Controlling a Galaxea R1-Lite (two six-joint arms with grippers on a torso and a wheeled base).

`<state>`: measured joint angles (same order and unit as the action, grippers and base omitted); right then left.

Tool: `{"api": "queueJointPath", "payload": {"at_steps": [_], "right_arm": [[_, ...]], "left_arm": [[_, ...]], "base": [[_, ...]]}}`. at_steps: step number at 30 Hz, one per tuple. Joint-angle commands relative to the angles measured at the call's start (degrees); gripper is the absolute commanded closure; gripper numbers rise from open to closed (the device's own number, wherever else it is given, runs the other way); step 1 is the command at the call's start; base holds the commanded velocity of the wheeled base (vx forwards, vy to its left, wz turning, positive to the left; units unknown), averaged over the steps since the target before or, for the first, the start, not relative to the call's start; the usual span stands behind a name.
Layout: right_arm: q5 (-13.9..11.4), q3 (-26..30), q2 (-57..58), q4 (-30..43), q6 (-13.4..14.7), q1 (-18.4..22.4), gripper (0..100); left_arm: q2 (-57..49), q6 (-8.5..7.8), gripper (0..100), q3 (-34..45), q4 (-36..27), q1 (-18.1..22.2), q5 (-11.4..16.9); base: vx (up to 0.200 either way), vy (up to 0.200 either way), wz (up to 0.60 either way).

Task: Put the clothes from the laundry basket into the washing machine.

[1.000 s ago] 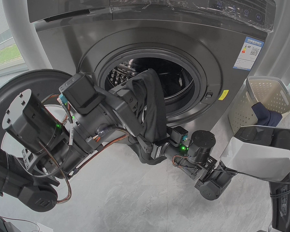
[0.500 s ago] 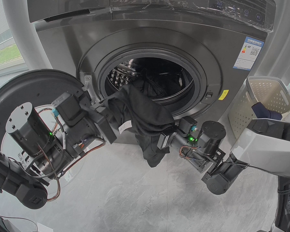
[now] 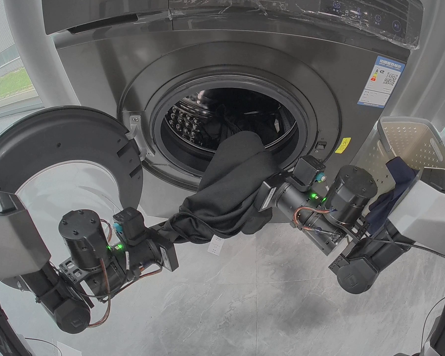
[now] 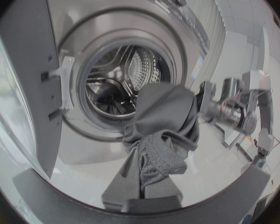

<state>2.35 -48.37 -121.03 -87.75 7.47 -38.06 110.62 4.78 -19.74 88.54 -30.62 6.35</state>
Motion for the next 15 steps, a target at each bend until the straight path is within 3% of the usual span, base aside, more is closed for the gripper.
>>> {"api": "queueJointPath", "payload": {"at_steps": [1, 5, 6, 13, 15], "right_arm": [[0.0, 0.2, 2.5, -0.1, 0.1, -0.2, 100], [0.0, 0.5, 2.4, -0.2, 0.1, -0.3, 100], [0.0, 0.4, 2.3, -0.2, 0.1, -0.3, 100], [0.0, -0.7, 2.4, -0.1, 0.1, -0.3, 100], [0.0, -1.6, 2.3, -0.1, 0.2, -0.2, 100]], "left_arm": [[5.7, -0.30, 100, 0.2, 0.4, -0.2, 0.0], [5.6, -0.30, 100, 0.0, 0.3, 0.0, 0.0], [5.7, -0.12, 0, 0.5, 0.3, 0.0, -0.1], [6.6, -0.65, 0, 10.6, 0.5, -1.3, 0.9], [6.9, -1.88, 0, 14.0, 0.4, -2.9, 3.4]], "base": [[0.000, 0.000, 0.00], [0.000, 0.000, 0.00], [0.000, 0.000, 0.00], [0.000, 0.000, 0.00], [0.000, 0.000, 0.00]]}}
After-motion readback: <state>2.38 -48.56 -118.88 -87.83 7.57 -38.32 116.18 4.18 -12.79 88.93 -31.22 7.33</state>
